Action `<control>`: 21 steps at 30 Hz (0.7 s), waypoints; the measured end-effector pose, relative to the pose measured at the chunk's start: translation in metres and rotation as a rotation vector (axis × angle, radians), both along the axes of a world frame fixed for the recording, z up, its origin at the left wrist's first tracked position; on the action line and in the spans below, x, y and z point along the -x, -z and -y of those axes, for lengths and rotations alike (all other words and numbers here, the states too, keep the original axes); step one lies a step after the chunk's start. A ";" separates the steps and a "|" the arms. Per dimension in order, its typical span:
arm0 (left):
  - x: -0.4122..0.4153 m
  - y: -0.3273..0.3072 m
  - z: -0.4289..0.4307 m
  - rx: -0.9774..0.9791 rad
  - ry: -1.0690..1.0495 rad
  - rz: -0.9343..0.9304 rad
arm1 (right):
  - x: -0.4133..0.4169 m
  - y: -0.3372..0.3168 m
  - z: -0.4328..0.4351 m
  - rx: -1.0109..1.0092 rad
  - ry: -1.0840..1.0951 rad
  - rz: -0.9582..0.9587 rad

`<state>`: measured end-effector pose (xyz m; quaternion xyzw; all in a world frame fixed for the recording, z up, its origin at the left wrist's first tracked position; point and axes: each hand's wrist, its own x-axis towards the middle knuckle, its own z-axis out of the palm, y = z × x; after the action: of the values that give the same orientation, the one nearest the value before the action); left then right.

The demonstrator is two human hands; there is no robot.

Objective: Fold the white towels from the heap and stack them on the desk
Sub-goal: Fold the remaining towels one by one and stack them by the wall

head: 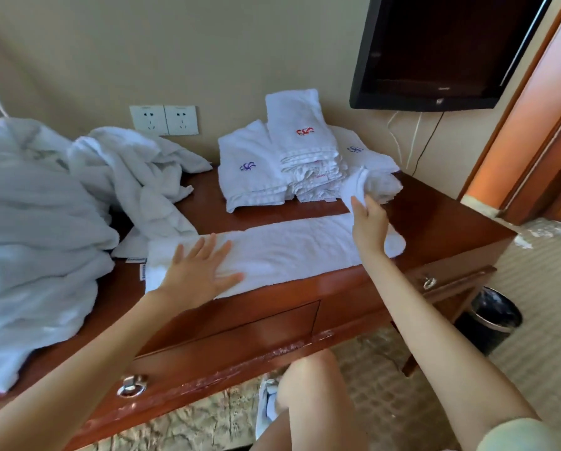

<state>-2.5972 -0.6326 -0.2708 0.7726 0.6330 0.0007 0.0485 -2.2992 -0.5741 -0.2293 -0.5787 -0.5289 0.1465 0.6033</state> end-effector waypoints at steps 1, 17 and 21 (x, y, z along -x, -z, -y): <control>0.005 0.000 0.006 -0.013 -0.031 0.022 | 0.015 0.003 0.006 -0.010 -0.026 0.027; 0.069 0.004 0.050 -0.847 0.206 0.221 | 0.120 0.022 0.018 0.045 -0.174 -0.008; 0.074 0.001 0.059 -0.768 0.248 0.296 | 0.127 0.007 0.024 -0.018 -0.204 -0.034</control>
<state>-2.6710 -0.6917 -0.2716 0.7965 0.4753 0.3413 -0.1523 -2.4259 -0.5979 -0.2361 -0.5139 -0.5761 0.2123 0.5991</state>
